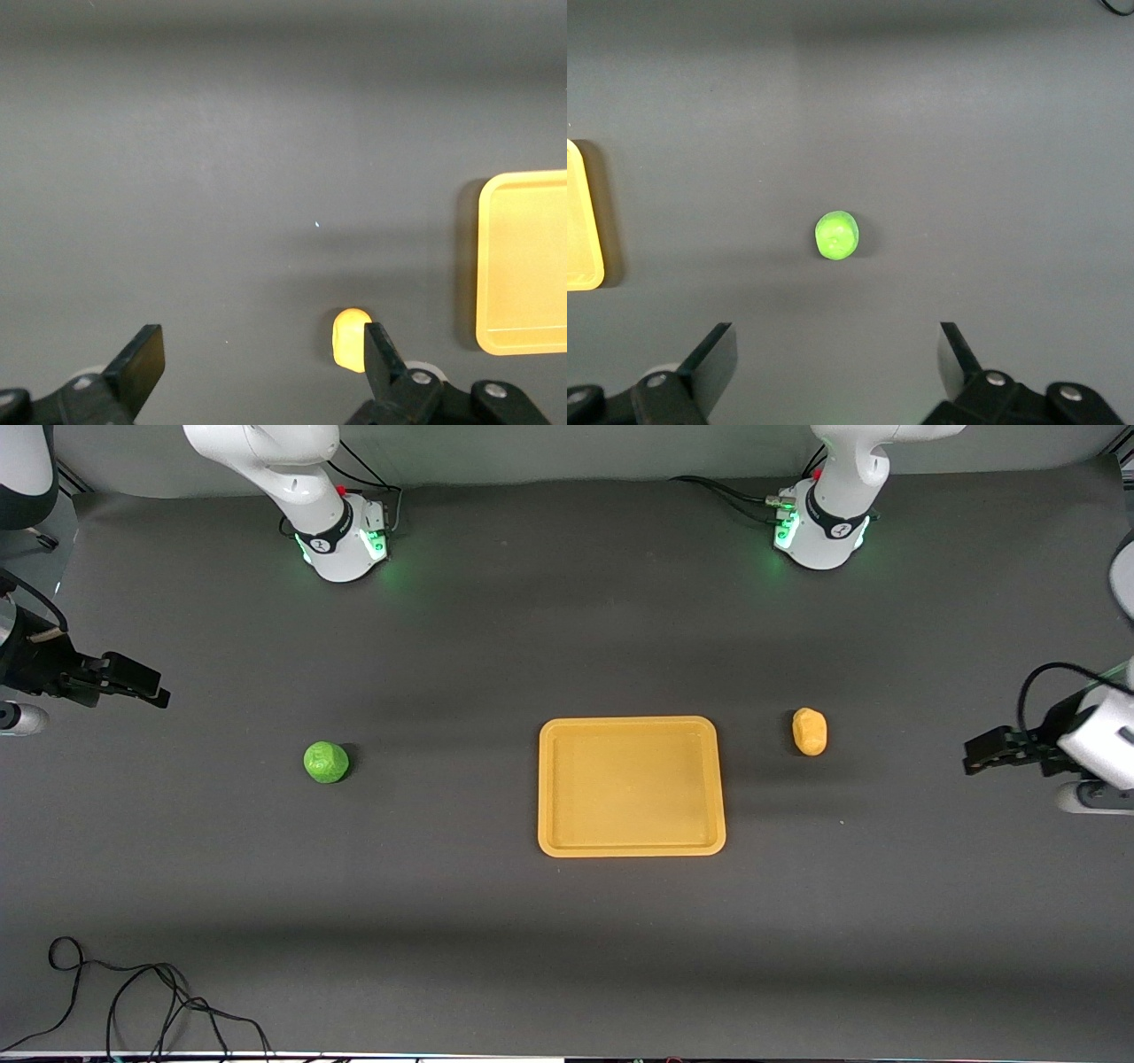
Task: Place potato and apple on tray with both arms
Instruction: 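Reach the left gripper down to the yellow potato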
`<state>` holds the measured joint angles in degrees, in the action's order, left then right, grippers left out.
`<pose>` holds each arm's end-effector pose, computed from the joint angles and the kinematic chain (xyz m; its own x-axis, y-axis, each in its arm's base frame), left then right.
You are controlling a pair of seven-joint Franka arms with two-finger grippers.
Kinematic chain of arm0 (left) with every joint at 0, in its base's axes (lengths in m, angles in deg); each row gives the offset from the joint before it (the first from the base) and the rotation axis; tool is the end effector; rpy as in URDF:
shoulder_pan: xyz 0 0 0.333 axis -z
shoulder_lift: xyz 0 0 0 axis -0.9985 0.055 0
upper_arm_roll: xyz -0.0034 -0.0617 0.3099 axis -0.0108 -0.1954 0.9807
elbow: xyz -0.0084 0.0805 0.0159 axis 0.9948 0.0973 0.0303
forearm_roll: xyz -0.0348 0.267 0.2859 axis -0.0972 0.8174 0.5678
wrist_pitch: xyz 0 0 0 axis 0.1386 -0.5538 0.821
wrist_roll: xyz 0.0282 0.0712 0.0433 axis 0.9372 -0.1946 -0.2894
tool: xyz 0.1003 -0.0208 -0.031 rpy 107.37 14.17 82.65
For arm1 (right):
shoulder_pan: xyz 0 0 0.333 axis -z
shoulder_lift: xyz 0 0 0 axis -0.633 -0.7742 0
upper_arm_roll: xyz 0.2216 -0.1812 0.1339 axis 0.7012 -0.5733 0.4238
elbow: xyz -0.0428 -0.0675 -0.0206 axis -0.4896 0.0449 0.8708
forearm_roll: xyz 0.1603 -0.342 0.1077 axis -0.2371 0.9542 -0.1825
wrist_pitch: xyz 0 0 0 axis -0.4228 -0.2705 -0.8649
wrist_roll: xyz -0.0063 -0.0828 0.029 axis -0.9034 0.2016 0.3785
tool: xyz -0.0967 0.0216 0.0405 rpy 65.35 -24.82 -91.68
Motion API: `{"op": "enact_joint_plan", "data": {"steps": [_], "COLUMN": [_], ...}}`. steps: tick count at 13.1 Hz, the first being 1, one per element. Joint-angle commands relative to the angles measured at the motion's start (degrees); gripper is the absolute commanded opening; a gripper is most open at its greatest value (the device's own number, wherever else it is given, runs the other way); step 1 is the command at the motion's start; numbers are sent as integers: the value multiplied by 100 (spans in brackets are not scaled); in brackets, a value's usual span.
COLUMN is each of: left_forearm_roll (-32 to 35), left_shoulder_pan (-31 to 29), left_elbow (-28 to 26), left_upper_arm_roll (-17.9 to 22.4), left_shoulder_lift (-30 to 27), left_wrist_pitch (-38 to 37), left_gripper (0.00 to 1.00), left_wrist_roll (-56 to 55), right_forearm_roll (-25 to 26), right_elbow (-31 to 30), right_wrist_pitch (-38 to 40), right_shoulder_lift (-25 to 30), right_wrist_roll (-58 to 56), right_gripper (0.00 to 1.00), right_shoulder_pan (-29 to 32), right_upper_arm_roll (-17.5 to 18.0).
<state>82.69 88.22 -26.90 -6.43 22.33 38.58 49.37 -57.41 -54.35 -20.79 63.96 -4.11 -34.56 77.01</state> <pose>0.6211 0.0086 0.5036 0.9992 -0.0401 -0.0060 -0.0400 -0.9991 0.0100 0.5597 -0.0146 0.5994 0.9972 -0.0654 -0.0358 -0.0663 -0.9975 -0.0231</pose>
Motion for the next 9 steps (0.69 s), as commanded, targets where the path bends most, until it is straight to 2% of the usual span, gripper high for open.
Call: {"op": "enact_joint_plan", "data": {"steps": [1,2,3,5,7,9], "left_forearm_roll": [35,27,1,-104,-822,-1193], "left_shoulder_pan": [205,214,257,293,232,214], "left_elbow": [-875,-1009,-1045,-1605,-2167,-2293], "left_upper_arm_roll": [16,16,16,-1,-19,-19], "left_shoulder_lift": [-50,168,326,355,433,556], "left_wrist_pitch": [365,776,876,972,1165,1194], "left_gripper": [99,100,100,100,99,99], "left_wrist_roll": [42,-36,-124,-116,84,646], "right_forearm_roll": [-76,-85,-76,-85,-76,-76], "right_elbow": [17,0,0,0,-18,-132], "right_wrist_pitch": [-34,-43,-52,-52,-69,-139], "right_shoulder_lift": [9,8,8,0,8,35], "right_wrist_roll": [-147,-147,-147,-147,-147,-147], "right_gripper": [100,100,100,100,100,100], "right_shoulder_pan": [47,39,30,30,21,-23], "right_upper_arm_roll": [36,44,36,45,45,36]}}
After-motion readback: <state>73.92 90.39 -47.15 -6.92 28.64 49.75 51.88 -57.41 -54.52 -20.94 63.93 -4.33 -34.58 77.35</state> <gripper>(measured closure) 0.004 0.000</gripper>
